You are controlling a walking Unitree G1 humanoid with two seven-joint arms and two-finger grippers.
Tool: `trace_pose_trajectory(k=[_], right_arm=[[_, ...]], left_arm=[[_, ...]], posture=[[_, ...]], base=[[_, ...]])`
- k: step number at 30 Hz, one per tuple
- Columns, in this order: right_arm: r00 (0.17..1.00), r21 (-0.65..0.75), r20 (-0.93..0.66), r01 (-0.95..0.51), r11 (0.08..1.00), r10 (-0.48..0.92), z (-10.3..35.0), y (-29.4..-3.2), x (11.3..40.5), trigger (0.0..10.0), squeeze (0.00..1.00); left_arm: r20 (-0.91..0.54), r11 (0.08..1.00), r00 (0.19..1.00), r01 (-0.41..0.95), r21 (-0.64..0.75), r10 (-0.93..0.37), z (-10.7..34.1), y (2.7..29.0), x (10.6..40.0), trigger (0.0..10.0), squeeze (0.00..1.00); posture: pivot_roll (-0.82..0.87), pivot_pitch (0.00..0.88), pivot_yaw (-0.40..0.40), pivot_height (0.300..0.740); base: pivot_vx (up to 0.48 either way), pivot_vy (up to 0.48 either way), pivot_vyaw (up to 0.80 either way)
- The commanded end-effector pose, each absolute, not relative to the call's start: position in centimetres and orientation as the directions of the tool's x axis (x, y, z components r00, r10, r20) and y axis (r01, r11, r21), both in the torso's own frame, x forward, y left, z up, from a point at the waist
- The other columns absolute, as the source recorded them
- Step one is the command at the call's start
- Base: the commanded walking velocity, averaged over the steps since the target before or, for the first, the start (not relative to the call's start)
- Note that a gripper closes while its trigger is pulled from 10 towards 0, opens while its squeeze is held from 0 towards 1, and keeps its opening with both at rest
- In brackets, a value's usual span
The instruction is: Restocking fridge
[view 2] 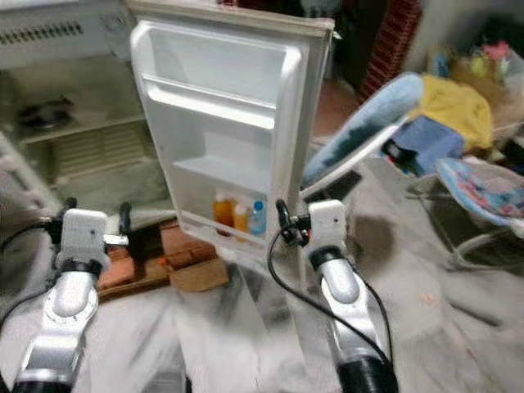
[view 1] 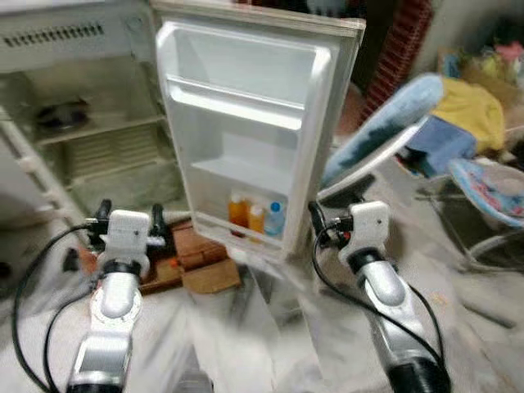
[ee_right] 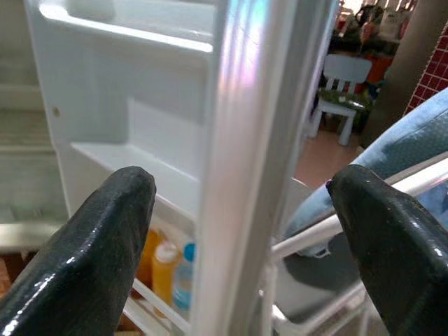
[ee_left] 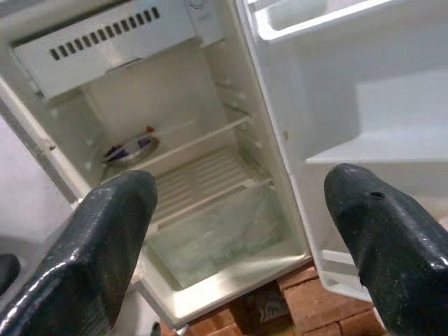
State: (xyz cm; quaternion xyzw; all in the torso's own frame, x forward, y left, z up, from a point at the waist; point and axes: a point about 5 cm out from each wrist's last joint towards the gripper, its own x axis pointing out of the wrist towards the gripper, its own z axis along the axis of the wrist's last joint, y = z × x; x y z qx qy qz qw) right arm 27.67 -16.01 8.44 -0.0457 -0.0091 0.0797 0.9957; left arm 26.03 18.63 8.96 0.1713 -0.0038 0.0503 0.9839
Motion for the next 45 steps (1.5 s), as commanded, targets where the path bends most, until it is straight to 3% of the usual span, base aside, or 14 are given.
trace_pose_trajectory(k=[1,23,34,45], right_arm=[[0.986,-0.091,0.035,-0.161,0.983,0.164,9.0,-15.5,28.2,10.0,0.00],[0.975,-0.116,0.057,-0.209,0.971,0.217,9.3,-14.1,28.9,10.0,0.00],[0.968,-0.127,0.070,-0.229,0.965,0.239,9.5,-13.8,29.1,10.0,0.00],[0.969,-0.126,0.081,-0.224,0.966,0.235,9.6,-13.8,29.3,10.0,0.00]], left_arm=[[0.024,0.930,0.993,-0.116,0.350,0.114,9.0,19.1,26.3,10.0,0.00],[0.027,0.932,0.992,-0.126,0.340,0.124,8.8,18.9,26.6,10.0,0.00],[0.022,0.942,0.990,-0.140,0.305,0.140,8.8,19.0,26.8,10.0,0.00],[0.028,0.943,0.993,-0.118,0.313,0.115,8.8,18.6,27.1,10.0,0.00]], posture=[[0.07,0.000,-0.030,0.740],[0.08,0.000,-0.035,0.740],[0.07,0.000,-0.037,0.740],[0.07,0.000,-0.038,0.740]], base=[[0.000,-0.337,0.68],[0.000,-0.341,0.66],[0.362,-0.089,0.63],[0.457,-0.056,0.00]])
